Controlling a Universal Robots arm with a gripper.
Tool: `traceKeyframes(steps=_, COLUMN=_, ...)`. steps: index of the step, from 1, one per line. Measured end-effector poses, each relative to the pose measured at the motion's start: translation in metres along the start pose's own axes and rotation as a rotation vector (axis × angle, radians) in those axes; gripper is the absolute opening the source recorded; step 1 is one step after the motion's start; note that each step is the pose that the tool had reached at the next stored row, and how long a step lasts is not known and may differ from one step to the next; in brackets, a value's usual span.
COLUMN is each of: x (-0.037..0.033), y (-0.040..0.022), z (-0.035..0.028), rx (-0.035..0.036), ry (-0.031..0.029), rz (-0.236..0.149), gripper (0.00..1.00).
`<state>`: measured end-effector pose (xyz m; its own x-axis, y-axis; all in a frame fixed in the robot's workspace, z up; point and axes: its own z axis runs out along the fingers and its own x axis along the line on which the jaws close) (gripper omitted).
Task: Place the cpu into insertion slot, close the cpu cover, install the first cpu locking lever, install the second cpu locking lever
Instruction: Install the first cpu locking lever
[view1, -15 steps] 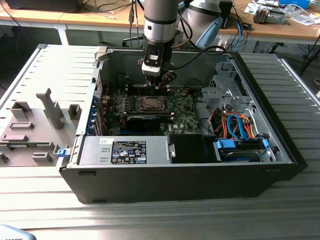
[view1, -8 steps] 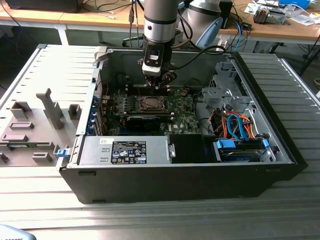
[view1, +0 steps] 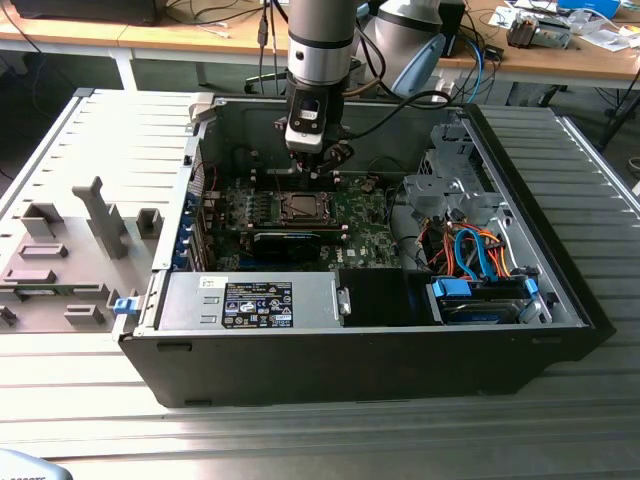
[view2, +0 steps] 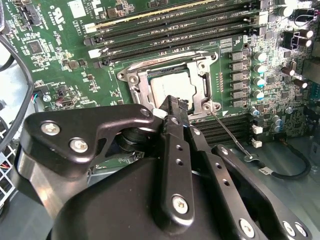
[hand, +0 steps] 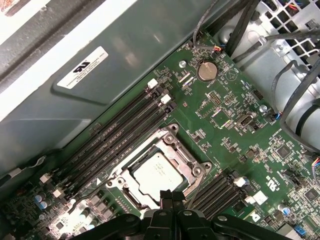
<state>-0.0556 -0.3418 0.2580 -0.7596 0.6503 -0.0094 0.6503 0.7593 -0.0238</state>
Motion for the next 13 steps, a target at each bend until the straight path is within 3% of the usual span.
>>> traceKeyframes(steps=13, x=0.0000, y=0.0000, z=0.0000, rx=-0.0002, ry=-0.0004, rz=-0.019, gripper=0.11)
